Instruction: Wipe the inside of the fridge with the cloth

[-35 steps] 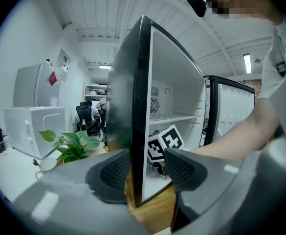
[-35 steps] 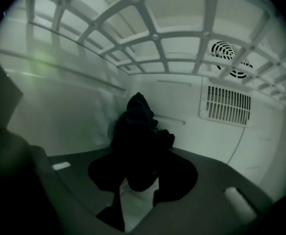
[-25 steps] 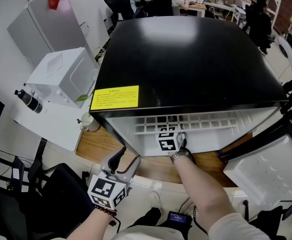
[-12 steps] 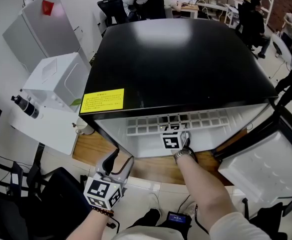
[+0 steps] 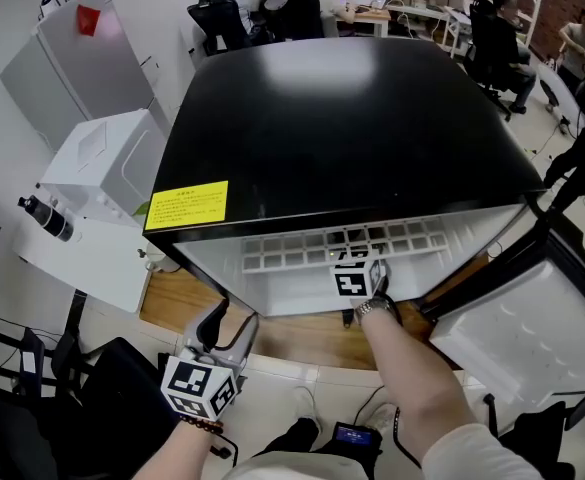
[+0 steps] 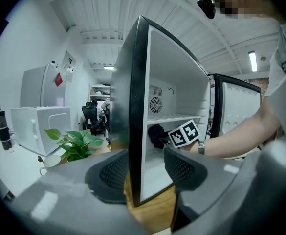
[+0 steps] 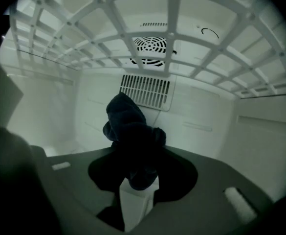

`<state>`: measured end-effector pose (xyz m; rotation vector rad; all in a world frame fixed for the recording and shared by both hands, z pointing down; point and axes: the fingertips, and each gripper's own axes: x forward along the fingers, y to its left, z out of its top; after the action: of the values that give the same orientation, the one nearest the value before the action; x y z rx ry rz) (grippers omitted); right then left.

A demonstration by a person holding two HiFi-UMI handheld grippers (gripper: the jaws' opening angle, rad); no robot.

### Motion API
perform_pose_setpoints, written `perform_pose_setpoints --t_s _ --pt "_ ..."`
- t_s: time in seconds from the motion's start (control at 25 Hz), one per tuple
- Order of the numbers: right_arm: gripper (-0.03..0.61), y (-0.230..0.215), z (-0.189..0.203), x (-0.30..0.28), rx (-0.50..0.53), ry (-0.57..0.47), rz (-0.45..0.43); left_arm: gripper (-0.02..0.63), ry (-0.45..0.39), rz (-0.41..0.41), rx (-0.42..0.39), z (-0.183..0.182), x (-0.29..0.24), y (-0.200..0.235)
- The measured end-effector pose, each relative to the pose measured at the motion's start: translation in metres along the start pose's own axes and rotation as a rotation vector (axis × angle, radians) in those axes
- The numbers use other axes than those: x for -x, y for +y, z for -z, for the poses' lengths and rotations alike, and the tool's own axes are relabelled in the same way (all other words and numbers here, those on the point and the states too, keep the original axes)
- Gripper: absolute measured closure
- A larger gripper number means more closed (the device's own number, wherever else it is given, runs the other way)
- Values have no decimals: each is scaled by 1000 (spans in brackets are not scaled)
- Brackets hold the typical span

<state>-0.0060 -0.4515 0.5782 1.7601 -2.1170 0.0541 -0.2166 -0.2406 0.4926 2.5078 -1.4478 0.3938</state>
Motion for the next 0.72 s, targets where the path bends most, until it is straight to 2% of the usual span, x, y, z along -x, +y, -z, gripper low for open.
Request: perform_pose_setpoints --t_s 0.72 --pt "442 -71 27 8 -57 66 136 379 -5 -36 15 0 -1 1"
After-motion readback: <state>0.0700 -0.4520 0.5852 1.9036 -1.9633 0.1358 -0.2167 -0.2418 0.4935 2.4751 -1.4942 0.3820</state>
